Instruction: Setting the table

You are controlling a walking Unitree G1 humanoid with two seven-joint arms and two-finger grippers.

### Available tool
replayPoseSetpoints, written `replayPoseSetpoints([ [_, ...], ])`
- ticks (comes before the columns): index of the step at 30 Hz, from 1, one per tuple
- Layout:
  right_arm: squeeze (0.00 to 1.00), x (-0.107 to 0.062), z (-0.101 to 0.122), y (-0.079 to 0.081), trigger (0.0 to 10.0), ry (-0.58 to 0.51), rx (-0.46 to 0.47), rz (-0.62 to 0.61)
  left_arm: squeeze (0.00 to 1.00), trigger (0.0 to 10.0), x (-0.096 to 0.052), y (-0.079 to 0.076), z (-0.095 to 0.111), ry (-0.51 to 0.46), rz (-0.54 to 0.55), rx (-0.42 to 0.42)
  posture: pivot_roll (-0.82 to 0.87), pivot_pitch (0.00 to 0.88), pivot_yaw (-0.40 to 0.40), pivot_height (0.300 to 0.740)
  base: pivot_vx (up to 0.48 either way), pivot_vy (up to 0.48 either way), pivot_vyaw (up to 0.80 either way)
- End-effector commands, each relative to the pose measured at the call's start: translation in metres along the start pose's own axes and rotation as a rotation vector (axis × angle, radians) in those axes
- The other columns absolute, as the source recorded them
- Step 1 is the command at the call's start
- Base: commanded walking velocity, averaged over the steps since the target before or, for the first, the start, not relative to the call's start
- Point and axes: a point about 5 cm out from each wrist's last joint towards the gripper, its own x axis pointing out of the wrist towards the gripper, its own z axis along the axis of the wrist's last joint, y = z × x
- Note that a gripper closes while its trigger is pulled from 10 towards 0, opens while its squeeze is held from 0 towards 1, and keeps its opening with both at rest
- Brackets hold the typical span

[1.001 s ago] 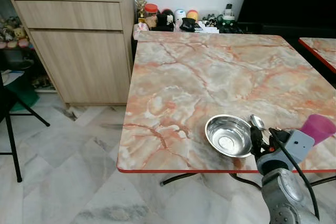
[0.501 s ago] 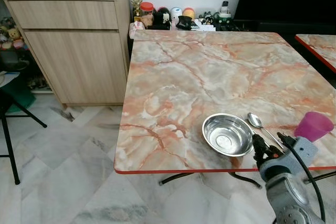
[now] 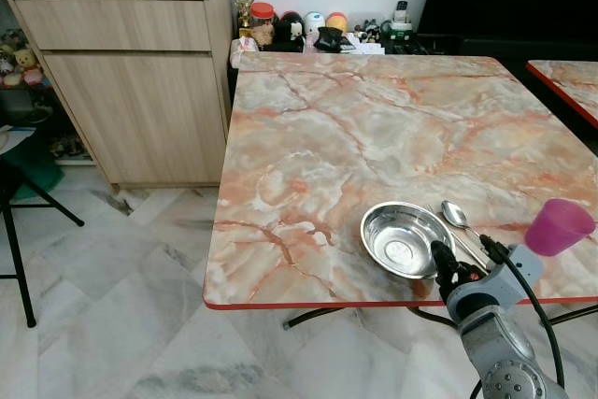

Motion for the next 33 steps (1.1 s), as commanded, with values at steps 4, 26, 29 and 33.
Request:
replayPoseSetpoints([
  [4,0.00,0.0025,-0.0072,-0.0013,10.0,0.035,0.027,0.000,0.00,10.0,-0.0024,-0.0004,-0.0101,0.040,-0.003,-0.015,0.03,0.125,-0.059,0.740,0.000,0.000,0.00],
  [26,0.00,0.0071,-0.0134,-0.0041,10.0,0.065,0.018,-0.006,0.00,10.0,-0.0023,-0.0023,-0.0109,0.042,-0.004,-0.017,0.03,0.127,-0.062,0.740,0.000,0.000,0.00],
  [29,0.00,0.0077,-0.0131,-0.0035,10.0,0.063,0.020,-0.006,0.00,10.0,-0.0023,-0.0025,-0.0108,0.042,-0.004,-0.018,0.03,0.127,-0.063,0.740,0.000,0.000,0.00],
  [33,0.00,0.0077,-0.0141,-0.0037,3.1,0.068,0.018,-0.006,0.00,10.0,-0.0023,-0.0021,-0.0108,0.043,-0.002,-0.019,0.03,0.128,-0.064,0.740,0.000,0.000,0.00],
])
